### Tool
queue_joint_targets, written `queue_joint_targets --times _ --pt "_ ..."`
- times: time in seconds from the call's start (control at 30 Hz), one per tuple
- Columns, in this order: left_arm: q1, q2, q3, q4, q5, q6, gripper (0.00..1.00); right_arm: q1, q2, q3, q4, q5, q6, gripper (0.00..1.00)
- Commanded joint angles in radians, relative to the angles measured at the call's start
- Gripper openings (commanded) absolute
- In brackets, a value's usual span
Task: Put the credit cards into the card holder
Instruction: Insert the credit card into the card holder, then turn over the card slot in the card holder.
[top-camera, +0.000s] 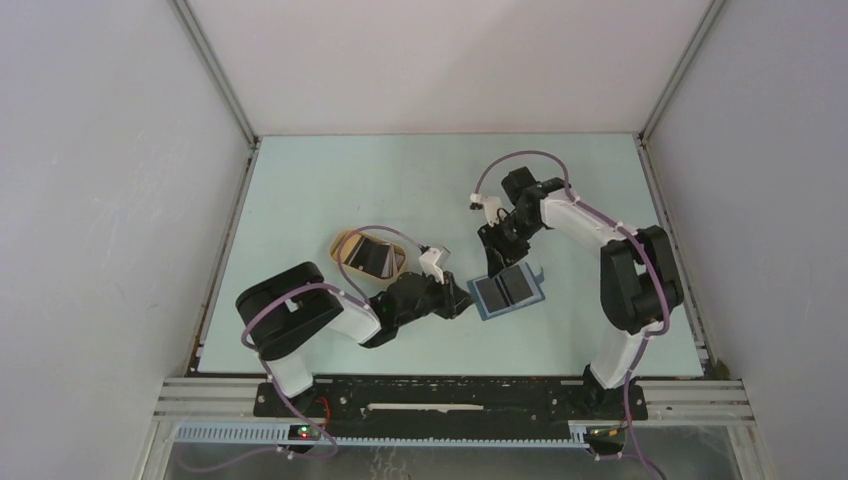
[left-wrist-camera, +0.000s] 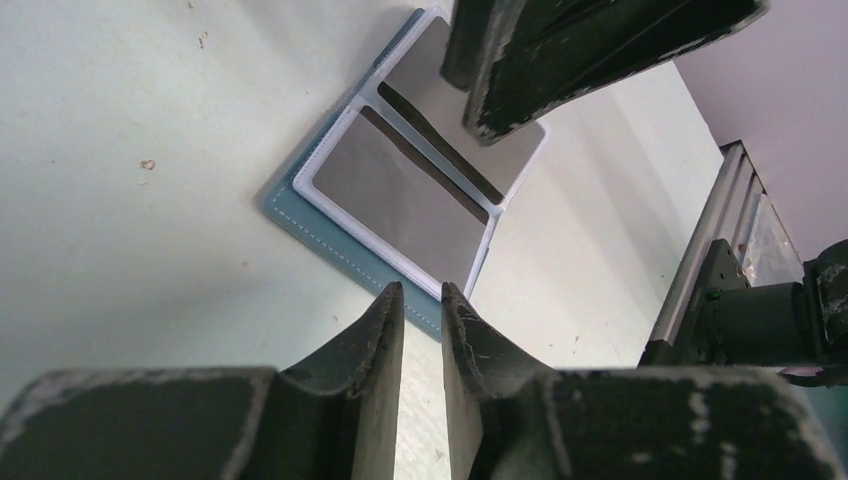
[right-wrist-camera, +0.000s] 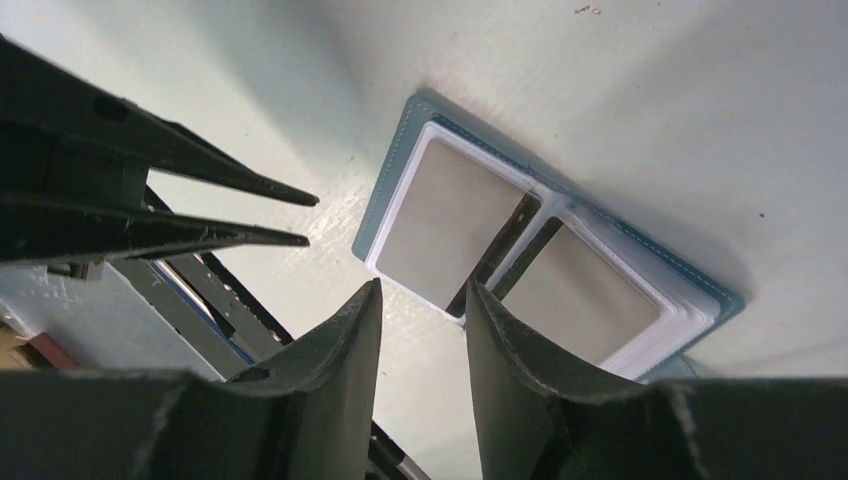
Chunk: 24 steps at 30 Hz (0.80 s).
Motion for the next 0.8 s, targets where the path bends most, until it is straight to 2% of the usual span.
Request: queue_joint_targets --times 0.0,0.23,0.33,0.5,0.57,0.63,0.67,0.7,0.77 --pt "0.011 -0.077 -0.047 0.094 -0.024 0.055 0.25 0.005 -0.117 -0.016 -0.011 -0.011 -0.087 0.43" --pt "0.017 -0.270 -0.108 0.048 -0.076 0.149 0.27 0.002 -0.291 -0.087 0.041 -0.038 -0.175 0.36" --pt "0.017 -0.362 -0.128 0.005 -0.098 0.198 0.29 -0.007 -0.371 -0.125 0.096 -0.086 -0.206 0.30" --pt "0.017 -0.547 -0.122 -0.170 -0.141 0.324 0.39 -0.013 -0.565 -0.244 0.239 -0.184 -0.249 0.31" --pt "0.018 -0.625 -0.118 -0.232 -0.169 0.376 0.48 -0.016 -0.631 -0.294 0.287 -0.243 -0.301 0.36" --pt "0.018 -0.701 -0.121 -0.275 -0.206 0.422 0.63 -0.013 -0.663 -0.358 0.331 -0.312 -0.391 0.54" --pt "0.018 -0.733 -0.127 -0.287 -0.239 0.440 0.75 -0.008 -0.655 -0.383 0.325 -0.337 -0.458 0.63" --pt "0.019 -0.773 -0.138 -0.294 -0.272 0.453 0.96 0.010 -0.630 -0.394 0.293 -0.341 -0.544 0.67" --pt "0.033 -0.815 -0.156 -0.296 -0.337 0.464 1.00 0.048 -0.564 -0.377 0.235 -0.306 -0.615 0.68"
